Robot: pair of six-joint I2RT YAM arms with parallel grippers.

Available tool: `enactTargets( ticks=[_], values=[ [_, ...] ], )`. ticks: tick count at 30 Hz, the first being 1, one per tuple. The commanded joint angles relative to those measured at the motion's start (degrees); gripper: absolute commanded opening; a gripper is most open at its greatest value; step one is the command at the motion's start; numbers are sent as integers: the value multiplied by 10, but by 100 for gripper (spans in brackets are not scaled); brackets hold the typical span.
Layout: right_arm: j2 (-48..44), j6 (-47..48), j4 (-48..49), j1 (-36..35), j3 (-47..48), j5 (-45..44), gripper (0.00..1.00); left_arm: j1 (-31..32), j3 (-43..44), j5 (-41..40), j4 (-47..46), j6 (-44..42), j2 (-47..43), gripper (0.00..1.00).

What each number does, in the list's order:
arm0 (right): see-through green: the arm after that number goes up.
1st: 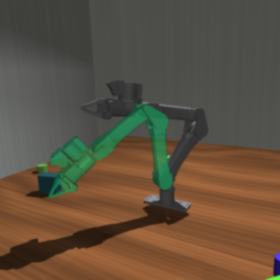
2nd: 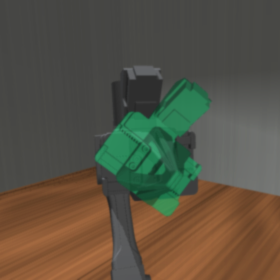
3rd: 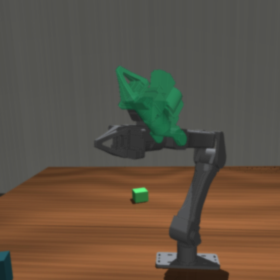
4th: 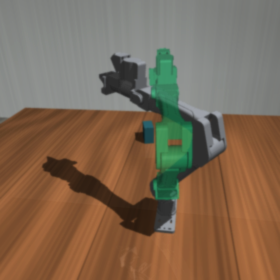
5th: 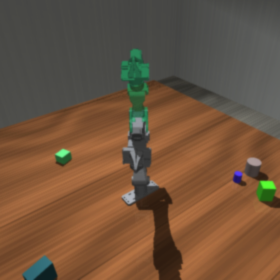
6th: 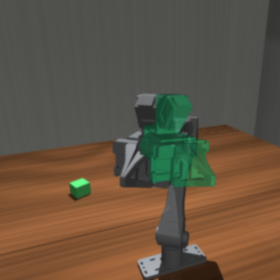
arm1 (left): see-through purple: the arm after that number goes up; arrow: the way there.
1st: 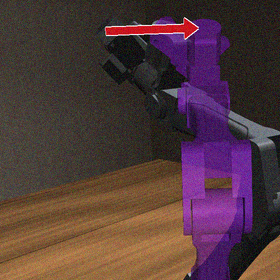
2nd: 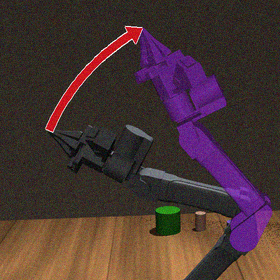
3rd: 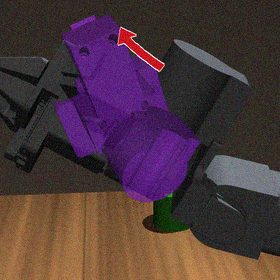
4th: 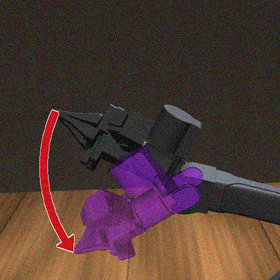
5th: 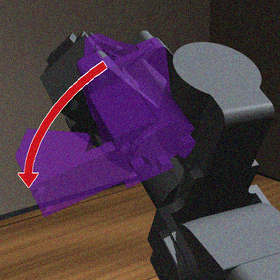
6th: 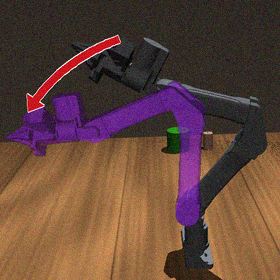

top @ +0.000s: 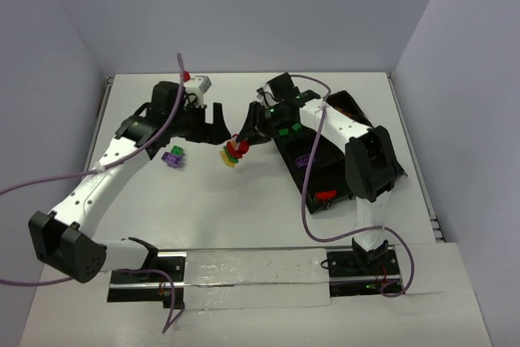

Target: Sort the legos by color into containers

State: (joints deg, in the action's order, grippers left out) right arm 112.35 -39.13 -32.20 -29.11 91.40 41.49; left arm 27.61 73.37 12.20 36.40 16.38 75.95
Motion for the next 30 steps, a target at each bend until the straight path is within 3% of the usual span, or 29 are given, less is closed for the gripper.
enactTargets(
  ticks=[1, 5, 11, 23, 30],
  values=[
    [-67, -3, 14, 12, -16, -66, 0, -78, -42, 72, -44, 104, -82, 99],
    [-102, -5, 69, 15, -46, -79, 0, -159, -140, 227, -151, 254, -117, 94],
    [-164, -12, 149, 18, -88, -61, 0, -185, -262, 315, -378, 429, -145, 93],
    [-191, -83, 283, 24, -152, 15, 0, -186, -342, 414, -573, 484, -112, 94],
    [-191, -137, 375, 24, -157, 71, 0, -187, -340, 430, -586, 473, -84, 94]
  ],
)
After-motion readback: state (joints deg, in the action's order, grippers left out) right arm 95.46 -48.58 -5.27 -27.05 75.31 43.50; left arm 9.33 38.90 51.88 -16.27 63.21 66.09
